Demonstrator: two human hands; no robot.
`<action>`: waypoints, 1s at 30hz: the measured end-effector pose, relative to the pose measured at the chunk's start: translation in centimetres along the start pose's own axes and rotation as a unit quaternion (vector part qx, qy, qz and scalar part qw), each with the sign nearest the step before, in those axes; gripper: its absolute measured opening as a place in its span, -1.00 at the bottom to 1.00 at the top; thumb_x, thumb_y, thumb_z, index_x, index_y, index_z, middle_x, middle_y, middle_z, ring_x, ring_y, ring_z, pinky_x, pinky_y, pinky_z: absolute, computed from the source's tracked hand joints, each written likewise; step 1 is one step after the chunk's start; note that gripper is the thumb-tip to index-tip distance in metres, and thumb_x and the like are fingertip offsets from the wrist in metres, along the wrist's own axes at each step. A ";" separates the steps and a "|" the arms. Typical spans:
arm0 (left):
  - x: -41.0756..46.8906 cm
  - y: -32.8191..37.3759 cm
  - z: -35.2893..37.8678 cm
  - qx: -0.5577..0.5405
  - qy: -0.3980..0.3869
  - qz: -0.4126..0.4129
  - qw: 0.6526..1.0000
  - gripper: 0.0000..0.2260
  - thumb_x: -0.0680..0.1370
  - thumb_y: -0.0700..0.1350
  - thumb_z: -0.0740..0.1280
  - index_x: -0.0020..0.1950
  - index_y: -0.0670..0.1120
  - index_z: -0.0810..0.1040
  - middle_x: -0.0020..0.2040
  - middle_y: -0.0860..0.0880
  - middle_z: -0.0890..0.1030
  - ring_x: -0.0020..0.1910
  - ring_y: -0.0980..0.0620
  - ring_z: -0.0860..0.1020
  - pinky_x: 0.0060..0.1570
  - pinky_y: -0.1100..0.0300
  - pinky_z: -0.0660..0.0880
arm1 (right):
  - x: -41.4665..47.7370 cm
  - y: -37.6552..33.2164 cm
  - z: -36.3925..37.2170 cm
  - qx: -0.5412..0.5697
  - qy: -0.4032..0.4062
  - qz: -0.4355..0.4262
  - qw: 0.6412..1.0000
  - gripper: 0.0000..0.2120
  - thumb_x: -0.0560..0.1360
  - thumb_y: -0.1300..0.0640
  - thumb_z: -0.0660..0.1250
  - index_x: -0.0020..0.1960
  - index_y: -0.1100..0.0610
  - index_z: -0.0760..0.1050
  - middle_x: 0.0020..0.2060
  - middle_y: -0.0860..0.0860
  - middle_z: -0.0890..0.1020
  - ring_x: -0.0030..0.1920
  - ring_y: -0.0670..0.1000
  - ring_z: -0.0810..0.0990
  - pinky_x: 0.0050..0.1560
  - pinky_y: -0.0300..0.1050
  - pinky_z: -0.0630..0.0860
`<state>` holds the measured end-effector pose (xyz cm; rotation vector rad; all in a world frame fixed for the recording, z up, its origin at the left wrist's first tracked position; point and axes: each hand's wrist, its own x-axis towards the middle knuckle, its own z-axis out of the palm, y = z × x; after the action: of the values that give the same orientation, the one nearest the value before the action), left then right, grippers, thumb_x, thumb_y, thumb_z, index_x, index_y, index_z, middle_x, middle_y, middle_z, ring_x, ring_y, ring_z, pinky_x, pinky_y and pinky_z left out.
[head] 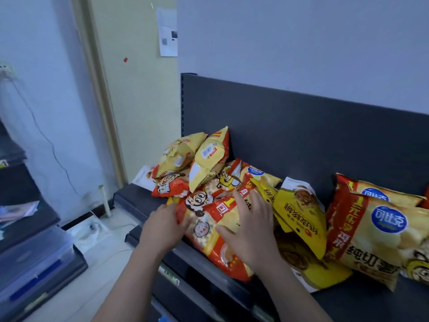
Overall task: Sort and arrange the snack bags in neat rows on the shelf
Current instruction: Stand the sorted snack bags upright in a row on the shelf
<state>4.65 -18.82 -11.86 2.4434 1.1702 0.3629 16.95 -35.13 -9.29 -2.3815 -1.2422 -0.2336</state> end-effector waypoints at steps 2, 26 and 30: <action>1.0 -0.5 0.5 -0.017 -0.045 0.003 0.999 -0.66 0.48 0.30 0.28 -0.07 0.04 0.39 -0.06 -0.01 0.52 -0.04 -0.07 0.54 -0.13 0.08 0.49 | 0.0 -0.4 0.6 -0.027 -0.009 0.009 1.000 -0.19 0.46 -0.34 0.23 0.55 -0.12 -0.06 0.56 0.10 -0.03 0.56 0.09 -0.18 0.50 0.09 -0.26; 2.6 -4.2 -10.7 -0.180 -0.062 0.051 0.980 -0.58 0.28 0.20 0.56 -0.02 0.07 0.49 -0.13 0.12 0.64 -0.14 0.06 0.61 -0.10 0.07 0.56 | 0.8 -1.5 2.3 -0.010 0.004 0.171 0.985 -0.25 0.39 -0.20 0.44 0.49 -0.19 0.19 0.54 0.00 0.07 0.50 0.09 0.05 0.48 0.07 0.07; 2.6 -6.0 -12.9 -0.220 -0.026 0.037 0.974 -0.60 0.27 0.11 0.59 -0.05 0.03 0.50 -0.16 0.06 0.65 -0.20 0.04 0.62 -0.16 0.05 0.57 | 1.0 -2.1 2.4 -0.008 -0.022 0.192 0.981 -0.24 0.39 -0.27 0.41 0.49 -0.22 0.16 0.55 0.01 0.02 0.51 0.14 0.02 0.48 0.11 0.04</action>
<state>-2.95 -10.18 -3.10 2.0965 0.8663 0.5168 15.72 -32.21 -10.45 -2.5918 -0.7737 -0.0703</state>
